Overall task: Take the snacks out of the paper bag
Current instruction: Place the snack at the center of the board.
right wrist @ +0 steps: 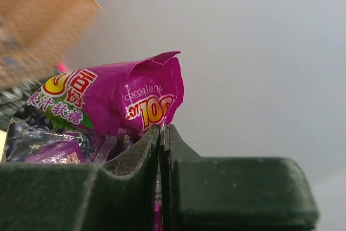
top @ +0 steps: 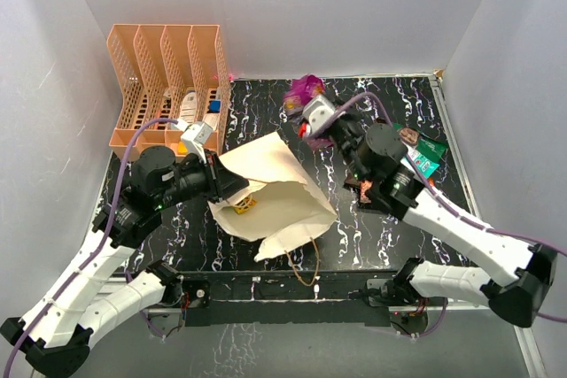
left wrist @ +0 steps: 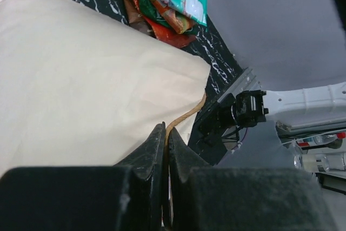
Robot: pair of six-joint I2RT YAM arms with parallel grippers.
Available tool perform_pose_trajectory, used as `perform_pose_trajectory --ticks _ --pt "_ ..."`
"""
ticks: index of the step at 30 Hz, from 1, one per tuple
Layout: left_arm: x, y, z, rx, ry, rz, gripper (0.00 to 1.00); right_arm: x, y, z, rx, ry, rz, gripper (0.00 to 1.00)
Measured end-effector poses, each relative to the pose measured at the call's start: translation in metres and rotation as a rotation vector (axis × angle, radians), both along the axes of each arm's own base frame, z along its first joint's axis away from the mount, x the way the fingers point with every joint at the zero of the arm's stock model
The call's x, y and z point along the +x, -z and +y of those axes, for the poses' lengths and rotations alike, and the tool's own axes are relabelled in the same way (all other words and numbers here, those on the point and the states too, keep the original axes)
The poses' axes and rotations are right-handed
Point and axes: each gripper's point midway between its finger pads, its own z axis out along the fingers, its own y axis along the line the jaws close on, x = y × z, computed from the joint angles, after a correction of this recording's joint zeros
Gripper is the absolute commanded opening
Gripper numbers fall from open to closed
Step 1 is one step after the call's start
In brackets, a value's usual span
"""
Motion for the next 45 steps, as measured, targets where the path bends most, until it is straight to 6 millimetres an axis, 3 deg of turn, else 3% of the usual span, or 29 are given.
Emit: perform_pose_trajectory --ticks 5,10,12,16,19,21,24,27,32,35,39,43,45 --pt "-0.002 -0.022 -0.007 -0.067 0.032 -0.035 0.00 0.079 0.086 -0.064 -0.097 0.224 0.161 0.07" --pt "-0.006 -0.029 -0.010 -0.092 0.056 -0.042 0.00 0.134 0.174 -0.106 -0.176 0.329 0.345 0.07" --pt "-0.009 -0.031 -0.009 -0.098 0.061 -0.047 0.00 0.148 0.203 -0.105 -0.217 0.318 0.386 0.07" --pt "-0.015 -0.036 -0.007 -0.112 0.070 -0.064 0.00 0.164 0.257 -0.081 -0.308 0.235 0.434 0.07" --pt "-0.019 -0.035 -0.005 -0.112 0.077 -0.061 0.00 0.158 0.295 -0.064 -0.357 0.162 0.470 0.07" --pt "-0.021 -0.032 -0.005 -0.107 0.081 -0.052 0.00 0.148 0.306 -0.055 -0.354 0.119 0.471 0.07" --pt "-0.021 -0.027 -0.005 -0.099 0.084 -0.038 0.00 0.138 0.317 -0.047 -0.301 0.077 0.489 0.11" --pt "-0.022 -0.021 -0.005 -0.085 0.086 -0.020 0.00 0.129 0.326 -0.043 -0.226 0.061 0.545 0.42" --pt "-0.022 -0.014 -0.006 -0.072 0.091 0.003 0.00 0.112 0.323 -0.047 -0.114 0.067 0.657 0.62" --pt "-0.023 -0.011 -0.005 -0.069 0.093 0.011 0.00 0.096 0.295 -0.046 -0.036 0.037 0.662 0.65" --pt "-0.026 -0.007 -0.004 -0.067 0.093 0.017 0.00 0.058 0.236 -0.043 0.082 -0.076 0.594 0.66" --pt "-0.026 -0.005 -0.004 -0.074 0.092 0.015 0.00 0.005 0.177 -0.033 0.195 -0.268 0.491 0.67" --pt "-0.027 -0.004 -0.004 -0.079 0.090 0.015 0.00 -0.023 0.166 -0.024 0.227 -0.384 0.480 0.67"
